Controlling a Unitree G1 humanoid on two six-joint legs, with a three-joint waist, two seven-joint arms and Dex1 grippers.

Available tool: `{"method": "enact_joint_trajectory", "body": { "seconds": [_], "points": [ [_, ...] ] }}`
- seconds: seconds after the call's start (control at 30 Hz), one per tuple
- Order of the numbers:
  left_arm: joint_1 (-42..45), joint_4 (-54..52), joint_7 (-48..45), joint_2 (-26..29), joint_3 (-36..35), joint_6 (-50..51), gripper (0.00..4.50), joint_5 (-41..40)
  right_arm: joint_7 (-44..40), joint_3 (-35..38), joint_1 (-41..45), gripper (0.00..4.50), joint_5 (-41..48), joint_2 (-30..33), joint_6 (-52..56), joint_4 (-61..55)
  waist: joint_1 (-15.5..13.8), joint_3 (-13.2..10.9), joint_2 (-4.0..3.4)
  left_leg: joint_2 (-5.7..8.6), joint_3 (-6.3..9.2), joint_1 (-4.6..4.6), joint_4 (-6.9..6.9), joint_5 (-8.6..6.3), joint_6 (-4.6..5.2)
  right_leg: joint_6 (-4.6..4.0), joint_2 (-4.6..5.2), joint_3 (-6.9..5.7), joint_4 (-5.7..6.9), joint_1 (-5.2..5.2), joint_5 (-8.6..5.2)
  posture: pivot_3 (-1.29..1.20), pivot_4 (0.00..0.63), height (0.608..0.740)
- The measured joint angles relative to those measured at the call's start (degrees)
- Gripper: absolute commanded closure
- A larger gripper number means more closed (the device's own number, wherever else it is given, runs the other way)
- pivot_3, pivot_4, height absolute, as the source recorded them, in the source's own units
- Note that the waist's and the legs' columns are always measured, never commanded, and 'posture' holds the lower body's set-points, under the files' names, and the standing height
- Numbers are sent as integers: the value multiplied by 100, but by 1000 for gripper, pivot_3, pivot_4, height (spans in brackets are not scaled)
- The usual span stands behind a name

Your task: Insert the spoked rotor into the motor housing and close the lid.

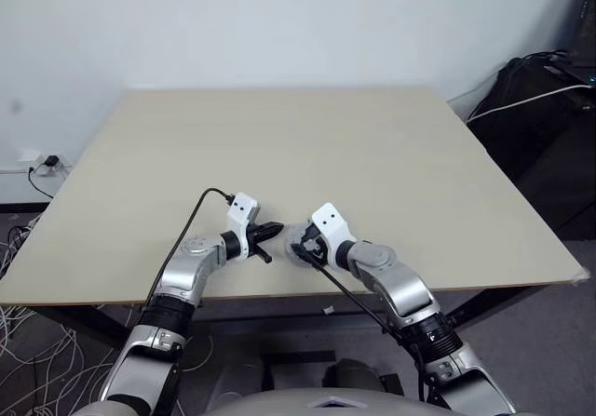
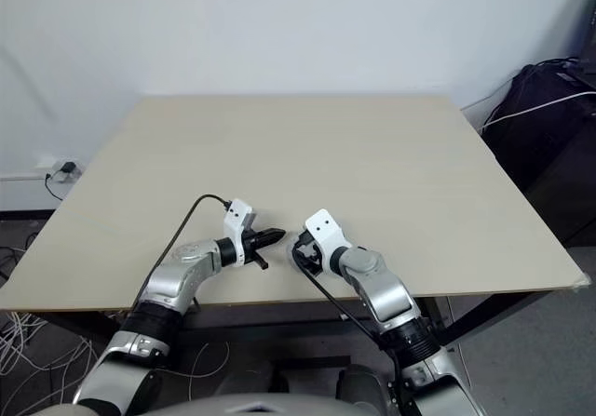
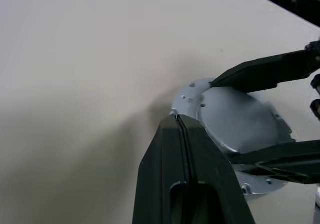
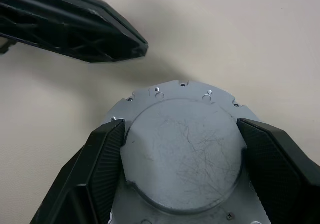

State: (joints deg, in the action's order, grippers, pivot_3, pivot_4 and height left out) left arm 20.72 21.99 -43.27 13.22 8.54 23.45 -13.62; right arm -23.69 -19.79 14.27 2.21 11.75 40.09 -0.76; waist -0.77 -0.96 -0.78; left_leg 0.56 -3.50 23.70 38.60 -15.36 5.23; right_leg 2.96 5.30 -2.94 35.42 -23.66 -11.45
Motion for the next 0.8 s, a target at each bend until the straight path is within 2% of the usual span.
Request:
{"method": "enact_joint_trajectory", "body": {
  "seconds": [0.3,0.8],
  "points": [
    [192,114,-103,-187,156,380,4500,8,26,-2,-6,1201,-8,-21,4,-5,-1,0,1,-2,1,-2,0,0,-1,-1,21,2,2,-1,0,0,0,740],
    [342,174,261,-265,269,644,4500,382,42,-1,-3,1201,-37,-61,8,33,-3,42,14,-2,2,-6,0,-1,-2,-1,28,5,4,1,1,0,0,740]
  ]
}}
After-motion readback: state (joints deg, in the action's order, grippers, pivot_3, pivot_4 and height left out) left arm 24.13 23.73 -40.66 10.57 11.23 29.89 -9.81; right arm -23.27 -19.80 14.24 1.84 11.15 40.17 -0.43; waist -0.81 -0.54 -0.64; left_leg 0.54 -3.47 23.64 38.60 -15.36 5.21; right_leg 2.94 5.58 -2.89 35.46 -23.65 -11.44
